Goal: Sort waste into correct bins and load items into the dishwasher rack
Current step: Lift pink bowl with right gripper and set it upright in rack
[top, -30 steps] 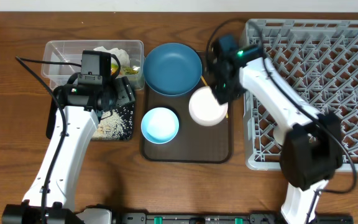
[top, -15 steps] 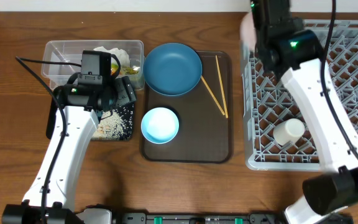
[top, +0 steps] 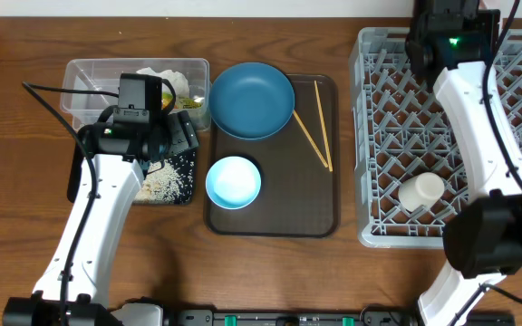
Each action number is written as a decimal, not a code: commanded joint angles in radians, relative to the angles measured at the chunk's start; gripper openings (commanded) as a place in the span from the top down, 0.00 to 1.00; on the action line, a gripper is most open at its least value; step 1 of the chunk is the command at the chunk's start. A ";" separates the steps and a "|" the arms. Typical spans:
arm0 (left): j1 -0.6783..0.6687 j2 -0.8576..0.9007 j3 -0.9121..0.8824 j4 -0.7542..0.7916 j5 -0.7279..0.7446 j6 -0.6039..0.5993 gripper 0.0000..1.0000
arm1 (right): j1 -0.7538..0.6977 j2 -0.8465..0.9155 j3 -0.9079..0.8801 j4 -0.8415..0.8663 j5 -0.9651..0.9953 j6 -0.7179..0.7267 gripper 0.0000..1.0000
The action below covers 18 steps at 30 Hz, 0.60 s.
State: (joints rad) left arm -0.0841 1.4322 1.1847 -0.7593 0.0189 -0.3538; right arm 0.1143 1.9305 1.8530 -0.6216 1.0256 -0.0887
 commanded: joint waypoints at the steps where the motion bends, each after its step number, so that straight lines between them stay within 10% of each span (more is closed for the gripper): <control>1: 0.003 -0.011 0.010 -0.003 -0.012 0.010 0.14 | -0.018 0.050 -0.002 0.042 0.040 -0.111 0.99; 18: 0.003 -0.011 0.010 -0.003 -0.012 0.010 0.13 | 0.051 0.245 -0.002 0.121 0.040 -0.249 0.99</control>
State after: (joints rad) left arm -0.0841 1.4322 1.1847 -0.7593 0.0189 -0.3538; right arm 0.1375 2.1586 1.8526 -0.5041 1.0405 -0.3248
